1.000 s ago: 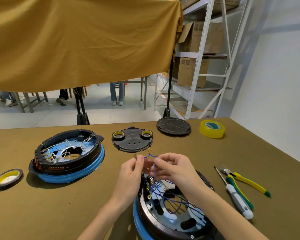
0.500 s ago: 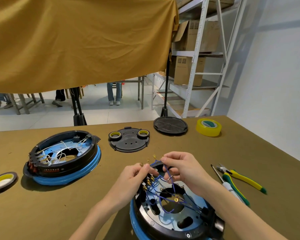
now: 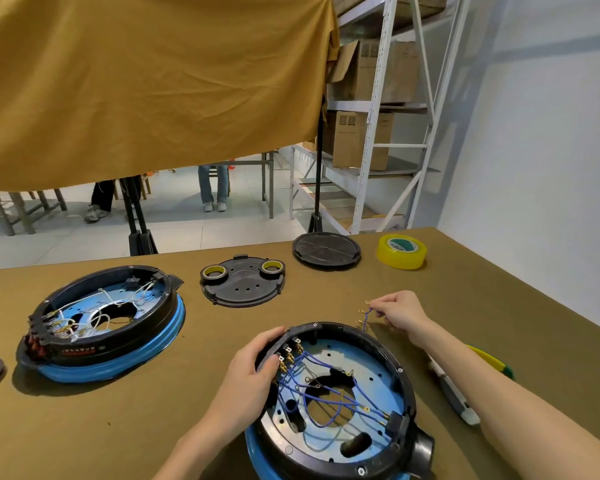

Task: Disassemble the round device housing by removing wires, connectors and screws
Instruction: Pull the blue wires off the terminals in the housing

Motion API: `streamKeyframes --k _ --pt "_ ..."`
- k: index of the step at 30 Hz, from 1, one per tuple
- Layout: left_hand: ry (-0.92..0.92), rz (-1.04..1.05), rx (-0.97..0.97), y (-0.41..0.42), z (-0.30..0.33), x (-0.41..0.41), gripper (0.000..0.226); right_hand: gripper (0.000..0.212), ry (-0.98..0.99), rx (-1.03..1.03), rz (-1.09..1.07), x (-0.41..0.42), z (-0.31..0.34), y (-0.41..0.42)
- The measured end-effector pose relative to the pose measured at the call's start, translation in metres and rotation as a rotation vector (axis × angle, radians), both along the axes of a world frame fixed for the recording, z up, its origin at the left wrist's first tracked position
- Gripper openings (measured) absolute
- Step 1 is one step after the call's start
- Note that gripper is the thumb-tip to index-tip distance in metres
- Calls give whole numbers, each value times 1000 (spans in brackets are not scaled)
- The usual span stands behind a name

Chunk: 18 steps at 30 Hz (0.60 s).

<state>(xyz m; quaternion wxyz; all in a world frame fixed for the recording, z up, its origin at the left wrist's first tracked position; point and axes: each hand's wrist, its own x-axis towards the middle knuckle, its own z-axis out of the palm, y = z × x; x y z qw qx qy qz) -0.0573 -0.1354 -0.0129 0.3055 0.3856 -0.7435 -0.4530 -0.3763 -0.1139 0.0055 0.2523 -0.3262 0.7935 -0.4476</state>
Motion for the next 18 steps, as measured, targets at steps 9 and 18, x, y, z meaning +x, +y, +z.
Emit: streamKeyframes --k 9,18 --pt "21 -12 35 -2 -3 -1 40 25 467 74 68 10 0 -2" --pt "56 -18 51 -3 -5 -1 40 31 431 238 299 24 -6 5"
